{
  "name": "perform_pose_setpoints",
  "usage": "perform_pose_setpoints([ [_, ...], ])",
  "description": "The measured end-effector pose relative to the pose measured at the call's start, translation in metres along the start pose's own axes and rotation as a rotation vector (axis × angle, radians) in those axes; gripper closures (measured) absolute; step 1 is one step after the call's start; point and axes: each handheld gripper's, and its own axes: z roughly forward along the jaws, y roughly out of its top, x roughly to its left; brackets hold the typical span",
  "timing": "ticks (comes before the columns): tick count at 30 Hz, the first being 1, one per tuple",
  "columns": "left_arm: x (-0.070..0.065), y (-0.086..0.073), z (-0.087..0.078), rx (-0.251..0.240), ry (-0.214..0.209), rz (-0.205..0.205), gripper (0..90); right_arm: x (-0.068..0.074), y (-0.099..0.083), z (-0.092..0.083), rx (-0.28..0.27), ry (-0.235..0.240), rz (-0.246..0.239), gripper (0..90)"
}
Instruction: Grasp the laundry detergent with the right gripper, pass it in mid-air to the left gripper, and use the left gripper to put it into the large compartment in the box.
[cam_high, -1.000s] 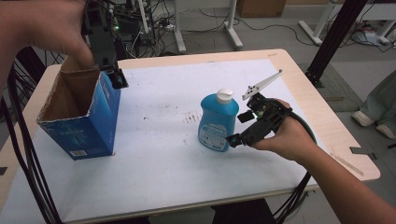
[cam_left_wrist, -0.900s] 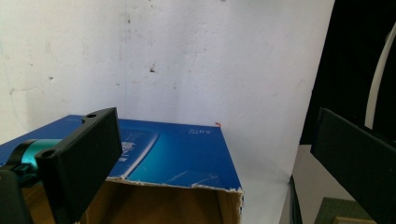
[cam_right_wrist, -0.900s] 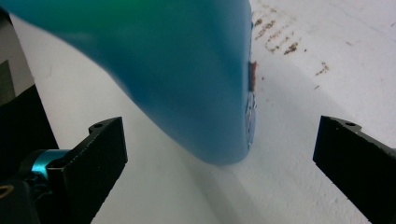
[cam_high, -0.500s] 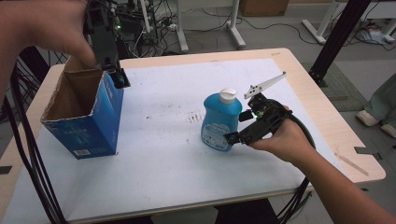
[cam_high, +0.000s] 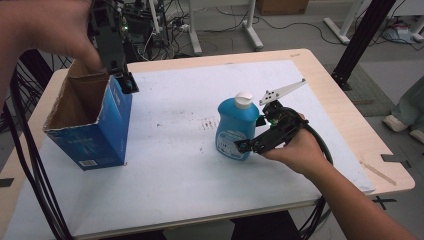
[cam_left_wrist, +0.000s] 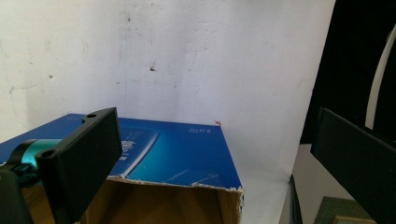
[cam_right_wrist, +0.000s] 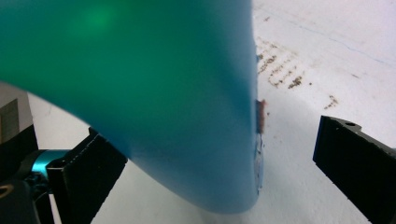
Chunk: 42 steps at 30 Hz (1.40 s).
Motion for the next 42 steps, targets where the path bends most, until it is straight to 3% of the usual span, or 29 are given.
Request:
perform_pose_setpoints([
  [22, 0.001, -0.004, -0.001, -0.007, 0.002, -0.006, 1.8, 0.002, -0.006, 0.015, -0.135, -0.012, 0.004, 4.2],
  [28, 0.002, -0.005, -0.001, -0.006, 0.004, -0.012, 1.8, 0.003, -0.007, 0.015, -0.151, -0.029, -0.010, 7.7],
  [30, 0.002, -0.005, -0.001, -0.006, 0.004, -0.012, 1.8, 0.003, -0.008, 0.014, -0.154, -0.030, -0.016, 15.0],
  [42, 0.003, -0.004, -0.001, -0.003, 0.004, -0.012, 1.8, 0.004, -0.008, 0.015, -0.169, -0.021, -0.030, 16.8],
])
